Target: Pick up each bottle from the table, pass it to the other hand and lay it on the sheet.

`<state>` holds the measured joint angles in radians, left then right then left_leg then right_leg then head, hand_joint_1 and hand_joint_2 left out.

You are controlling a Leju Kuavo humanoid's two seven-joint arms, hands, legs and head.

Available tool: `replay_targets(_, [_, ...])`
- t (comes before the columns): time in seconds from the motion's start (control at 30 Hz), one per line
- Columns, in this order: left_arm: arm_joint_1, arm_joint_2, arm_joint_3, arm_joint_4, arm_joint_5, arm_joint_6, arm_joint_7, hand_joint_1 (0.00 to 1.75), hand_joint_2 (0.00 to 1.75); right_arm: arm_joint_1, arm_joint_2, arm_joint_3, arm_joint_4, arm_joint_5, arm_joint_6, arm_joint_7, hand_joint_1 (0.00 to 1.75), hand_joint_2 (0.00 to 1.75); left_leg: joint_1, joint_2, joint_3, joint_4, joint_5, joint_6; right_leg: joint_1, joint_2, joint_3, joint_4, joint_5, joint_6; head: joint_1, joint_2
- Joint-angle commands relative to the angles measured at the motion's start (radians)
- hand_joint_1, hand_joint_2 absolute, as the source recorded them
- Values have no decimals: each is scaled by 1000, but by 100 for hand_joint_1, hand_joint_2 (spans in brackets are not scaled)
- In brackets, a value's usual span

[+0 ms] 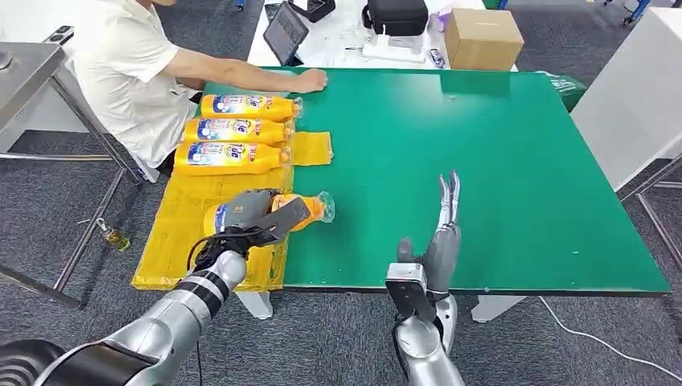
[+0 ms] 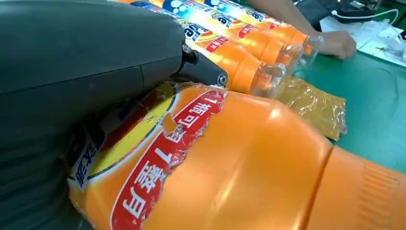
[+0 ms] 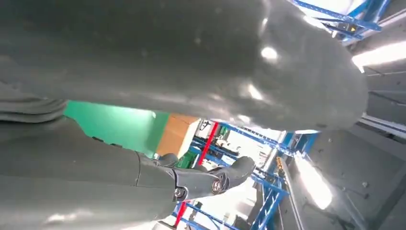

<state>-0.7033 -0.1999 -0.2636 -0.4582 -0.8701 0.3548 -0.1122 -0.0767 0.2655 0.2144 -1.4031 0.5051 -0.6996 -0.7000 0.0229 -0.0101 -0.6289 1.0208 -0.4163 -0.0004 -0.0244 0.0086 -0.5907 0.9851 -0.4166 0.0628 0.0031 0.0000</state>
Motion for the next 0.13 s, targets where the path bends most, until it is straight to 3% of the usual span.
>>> replay_targets(0.03, [-3,15,-49,98,-16,-66,8,28,175,-44,-36,-11,97,5,1,2,0,0,0,3,5,-2,-1,2,1,1,5,-2,0,-3,0,0])
replay_targets(0.07, [0,15,-70,98,-34,-81,11,0,175,-44,-38,-13,101,6,1,2,0,0,0,2,4,-1,-1,1,1,1,4,-2,0,-2,0,0])
replay_targets(0.1, [3,14,-88,100,-52,-88,16,0,175,-44,-42,-12,107,4,1,2,0,0,0,3,6,-2,-1,2,1,1,5,-3,0,-3,0,0])
replay_targets(0.13, [4,13,-100,103,-62,-98,23,0,0,-45,-43,-14,112,5,1,2,0,0,0,2,4,-2,0,1,0,1,3,-2,0,-2,0,0])
